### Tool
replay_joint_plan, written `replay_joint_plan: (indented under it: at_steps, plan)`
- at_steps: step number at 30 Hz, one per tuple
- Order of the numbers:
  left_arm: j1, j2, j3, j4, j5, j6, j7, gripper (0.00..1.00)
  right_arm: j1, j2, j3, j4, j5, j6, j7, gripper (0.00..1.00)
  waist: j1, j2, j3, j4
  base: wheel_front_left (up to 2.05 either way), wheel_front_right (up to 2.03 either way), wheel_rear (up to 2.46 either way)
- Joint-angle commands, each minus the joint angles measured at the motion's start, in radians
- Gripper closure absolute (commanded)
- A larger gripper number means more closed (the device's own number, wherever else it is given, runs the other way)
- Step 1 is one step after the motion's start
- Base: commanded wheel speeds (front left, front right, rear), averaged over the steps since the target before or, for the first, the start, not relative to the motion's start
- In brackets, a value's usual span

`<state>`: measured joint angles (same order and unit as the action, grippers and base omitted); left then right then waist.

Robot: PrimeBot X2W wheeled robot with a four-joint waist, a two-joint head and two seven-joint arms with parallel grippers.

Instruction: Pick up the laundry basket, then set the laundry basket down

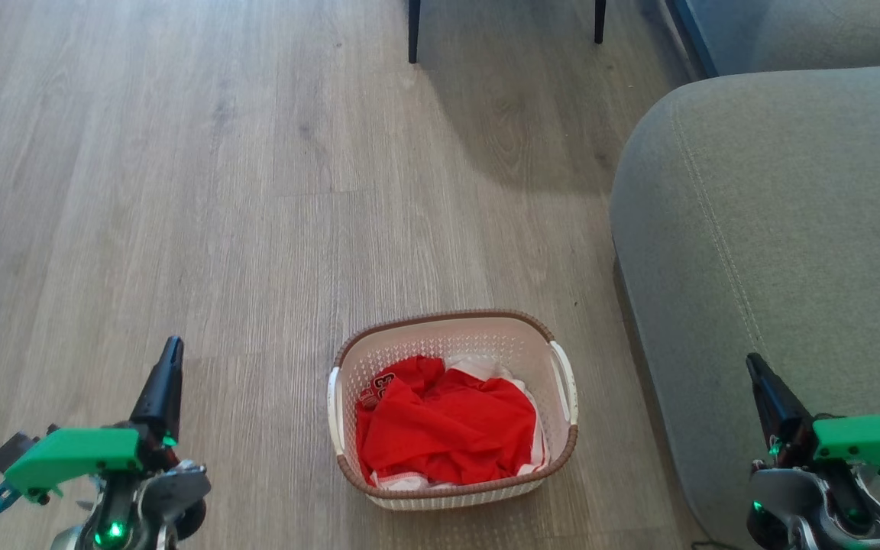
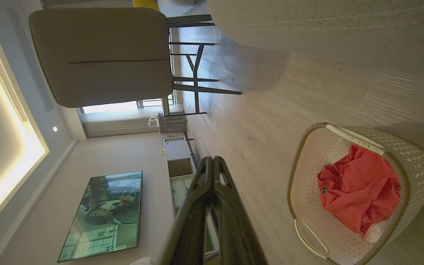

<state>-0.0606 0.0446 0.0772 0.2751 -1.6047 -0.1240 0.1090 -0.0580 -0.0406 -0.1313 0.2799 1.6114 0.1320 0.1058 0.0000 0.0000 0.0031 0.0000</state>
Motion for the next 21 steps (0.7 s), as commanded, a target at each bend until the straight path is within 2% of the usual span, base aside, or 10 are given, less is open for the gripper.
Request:
replay_joint_plan:
  at_steps: [1, 21]
  plan:
    - [-0.047, 0.006, 0.036, -0.03, -0.004, -0.007, 0.004, 1.0, -0.05, -0.01, 0.017, -0.035, -0.003, -0.001, 0.008, 1.0, 0.0, 0.0, 0.0, 0.0, 0.0, 0.0, 0.0]
    - [-0.047, 0.006, 0.036, -0.03, -0.004, -0.007, 0.004, 1.0, -0.05, -0.01, 0.017, -0.035, -0.003, -0.001, 0.008, 1.0, 0.0, 0.0, 0.0, 0.0, 0.0, 0.0, 0.0]
